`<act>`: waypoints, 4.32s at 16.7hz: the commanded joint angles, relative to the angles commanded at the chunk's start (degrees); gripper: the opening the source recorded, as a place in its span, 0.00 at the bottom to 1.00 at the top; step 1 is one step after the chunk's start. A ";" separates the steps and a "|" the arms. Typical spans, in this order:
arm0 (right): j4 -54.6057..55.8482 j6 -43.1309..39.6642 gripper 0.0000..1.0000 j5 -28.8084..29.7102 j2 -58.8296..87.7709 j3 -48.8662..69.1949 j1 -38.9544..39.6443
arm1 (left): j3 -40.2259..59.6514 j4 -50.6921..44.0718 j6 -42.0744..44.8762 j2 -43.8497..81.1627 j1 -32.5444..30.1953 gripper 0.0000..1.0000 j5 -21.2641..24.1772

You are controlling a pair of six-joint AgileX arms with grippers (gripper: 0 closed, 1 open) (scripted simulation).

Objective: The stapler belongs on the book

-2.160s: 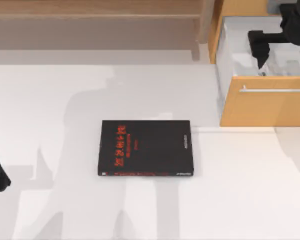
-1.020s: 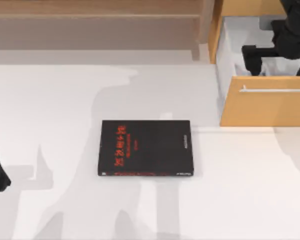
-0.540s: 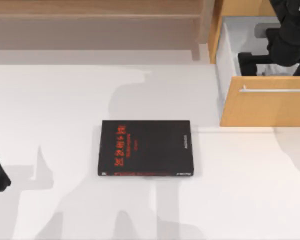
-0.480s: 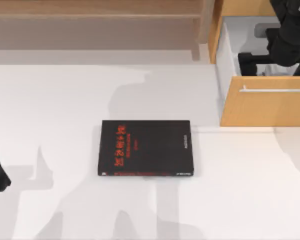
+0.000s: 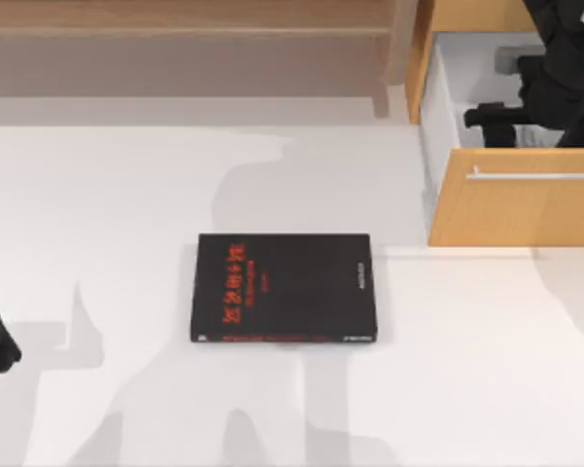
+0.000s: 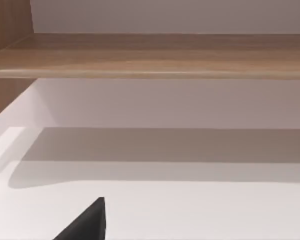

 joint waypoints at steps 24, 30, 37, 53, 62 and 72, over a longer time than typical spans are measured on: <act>-7.06 6.50 0.00 8.29 -10.10 2.39 3.47 | 0.00 0.00 0.00 0.00 0.00 1.00 0.00; -11.36 21.43 0.00 14.58 -14.59 8.62 16.12 | 0.00 0.00 0.00 0.00 0.00 1.00 0.00; -13.40 34.99 0.00 11.35 -8.41 9.56 31.85 | 0.00 0.00 0.00 0.00 0.00 1.00 0.00; -9.63 38.92 0.00 4.39 -1.48 5.81 37.15 | 0.00 0.00 0.00 0.00 0.00 1.00 0.00; -6.32 38.82 0.15 4.38 -1.16 2.72 37.19 | 0.00 0.00 0.00 0.00 0.00 1.00 0.00; -6.32 38.82 0.90 4.38 -1.16 2.72 37.19 | 0.00 0.00 0.00 0.00 0.00 1.00 0.00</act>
